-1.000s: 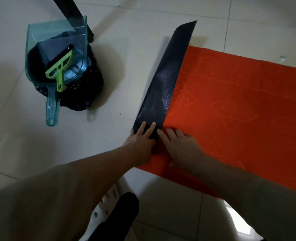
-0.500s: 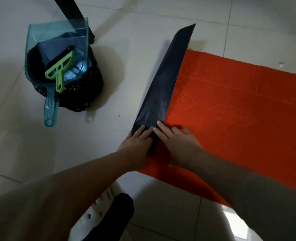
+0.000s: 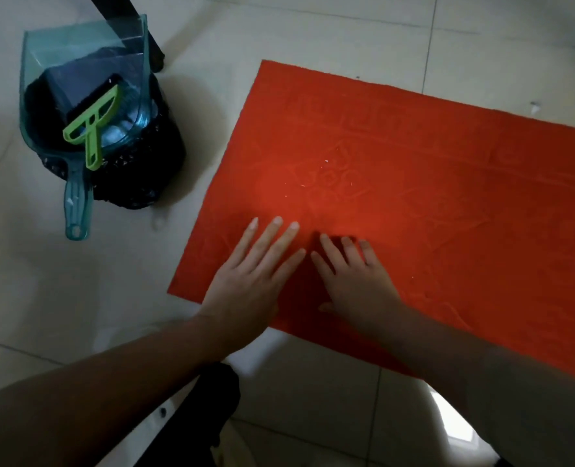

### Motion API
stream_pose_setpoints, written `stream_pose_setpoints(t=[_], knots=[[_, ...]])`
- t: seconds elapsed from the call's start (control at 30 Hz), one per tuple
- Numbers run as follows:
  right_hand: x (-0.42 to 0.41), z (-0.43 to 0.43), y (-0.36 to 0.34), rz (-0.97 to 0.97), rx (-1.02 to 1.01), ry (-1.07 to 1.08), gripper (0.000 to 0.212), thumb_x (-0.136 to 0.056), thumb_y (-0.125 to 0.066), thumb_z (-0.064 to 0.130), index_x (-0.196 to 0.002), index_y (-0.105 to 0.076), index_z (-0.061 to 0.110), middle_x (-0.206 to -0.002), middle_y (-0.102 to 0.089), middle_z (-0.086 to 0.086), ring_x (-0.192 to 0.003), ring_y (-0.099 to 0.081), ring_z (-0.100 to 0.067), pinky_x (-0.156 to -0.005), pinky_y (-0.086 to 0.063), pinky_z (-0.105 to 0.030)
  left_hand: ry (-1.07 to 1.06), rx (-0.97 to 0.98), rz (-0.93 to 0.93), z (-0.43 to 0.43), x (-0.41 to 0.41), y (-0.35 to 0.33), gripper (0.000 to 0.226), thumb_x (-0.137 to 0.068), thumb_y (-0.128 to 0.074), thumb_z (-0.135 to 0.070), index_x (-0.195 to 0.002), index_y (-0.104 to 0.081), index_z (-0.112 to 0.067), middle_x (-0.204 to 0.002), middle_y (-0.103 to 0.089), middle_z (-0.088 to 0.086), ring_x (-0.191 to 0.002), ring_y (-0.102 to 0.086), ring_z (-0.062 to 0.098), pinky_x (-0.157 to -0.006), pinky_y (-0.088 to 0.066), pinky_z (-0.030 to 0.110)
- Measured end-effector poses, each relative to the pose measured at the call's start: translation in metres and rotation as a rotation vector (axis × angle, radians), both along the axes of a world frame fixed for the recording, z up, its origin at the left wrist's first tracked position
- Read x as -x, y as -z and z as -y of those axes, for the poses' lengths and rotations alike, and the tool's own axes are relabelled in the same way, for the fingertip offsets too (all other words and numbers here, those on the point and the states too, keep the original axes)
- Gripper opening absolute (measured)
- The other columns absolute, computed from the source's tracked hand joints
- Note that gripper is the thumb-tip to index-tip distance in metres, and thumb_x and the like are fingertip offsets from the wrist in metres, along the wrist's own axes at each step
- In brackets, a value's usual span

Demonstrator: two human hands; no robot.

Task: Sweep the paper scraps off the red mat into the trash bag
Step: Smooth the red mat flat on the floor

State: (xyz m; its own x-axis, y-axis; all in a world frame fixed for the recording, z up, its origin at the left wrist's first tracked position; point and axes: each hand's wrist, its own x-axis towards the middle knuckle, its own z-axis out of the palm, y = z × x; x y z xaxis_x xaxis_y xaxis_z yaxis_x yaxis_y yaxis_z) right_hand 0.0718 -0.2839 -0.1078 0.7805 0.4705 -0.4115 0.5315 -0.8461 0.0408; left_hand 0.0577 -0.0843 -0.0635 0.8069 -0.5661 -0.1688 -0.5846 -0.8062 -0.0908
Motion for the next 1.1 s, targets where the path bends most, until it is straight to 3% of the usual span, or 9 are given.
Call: stream_pose_setpoints(t=[0.13,0.23,0.5,1.1], knots=[[0.002,0.009,-0.002,-0.061,-0.009,0.19,0.104,-0.078,-0.057,0.071,-0.154,-0.009,0.019,-0.162,0.001,-0.014,-0.147,-0.007,-0.037,-0.117,-0.009,-0.058,-0.268,-0.148,-0.367,0.004,0.001,0.023,0.091,-0.083,-0.051,-0.063,-0.152,0.004,-0.04,-0.16,0.017,0.009,-0.147,0.011,0.035,-0.117,-0.005,0.057],[0.014,0.028,-0.003,-0.079,-0.038,0.331,0.106,-0.074,-0.055,0.075,-0.155,-0.007,0.025,-0.162,0.005,-0.011,-0.148,-0.003,-0.035,-0.117,-0.011,-0.058,-0.33,-0.14,-0.49,0.01,-0.001,0.032,0.096,-0.081,-0.055,-0.063,-0.149,0.01,-0.044,-0.159,0.022,0.007,-0.146,0.013,0.037,-0.114,-0.012,0.061],[0.032,0.072,0.001,-0.217,-0.001,0.475,0.11,-0.072,-0.052,0.08,-0.151,0.011,0.038,-0.159,0.025,-0.008,-0.147,0.019,-0.038,-0.112,-0.014,-0.067,-0.378,-0.118,-0.53,0.014,0.002,0.034,0.098,-0.081,-0.058,-0.06,-0.148,0.012,-0.046,-0.157,0.028,0.007,-0.144,0.019,0.038,-0.113,-0.015,0.063],[0.028,0.077,0.001,-0.27,-0.026,0.493,0.111,-0.073,-0.057,0.076,-0.15,0.015,0.04,-0.156,0.033,-0.005,-0.144,0.027,-0.036,-0.112,-0.008,-0.069,-0.412,-0.043,-0.516,0.017,0.009,0.042,0.097,-0.08,-0.057,-0.064,-0.148,0.009,-0.048,-0.157,0.029,0.005,-0.144,0.019,0.037,-0.113,-0.016,0.063]])
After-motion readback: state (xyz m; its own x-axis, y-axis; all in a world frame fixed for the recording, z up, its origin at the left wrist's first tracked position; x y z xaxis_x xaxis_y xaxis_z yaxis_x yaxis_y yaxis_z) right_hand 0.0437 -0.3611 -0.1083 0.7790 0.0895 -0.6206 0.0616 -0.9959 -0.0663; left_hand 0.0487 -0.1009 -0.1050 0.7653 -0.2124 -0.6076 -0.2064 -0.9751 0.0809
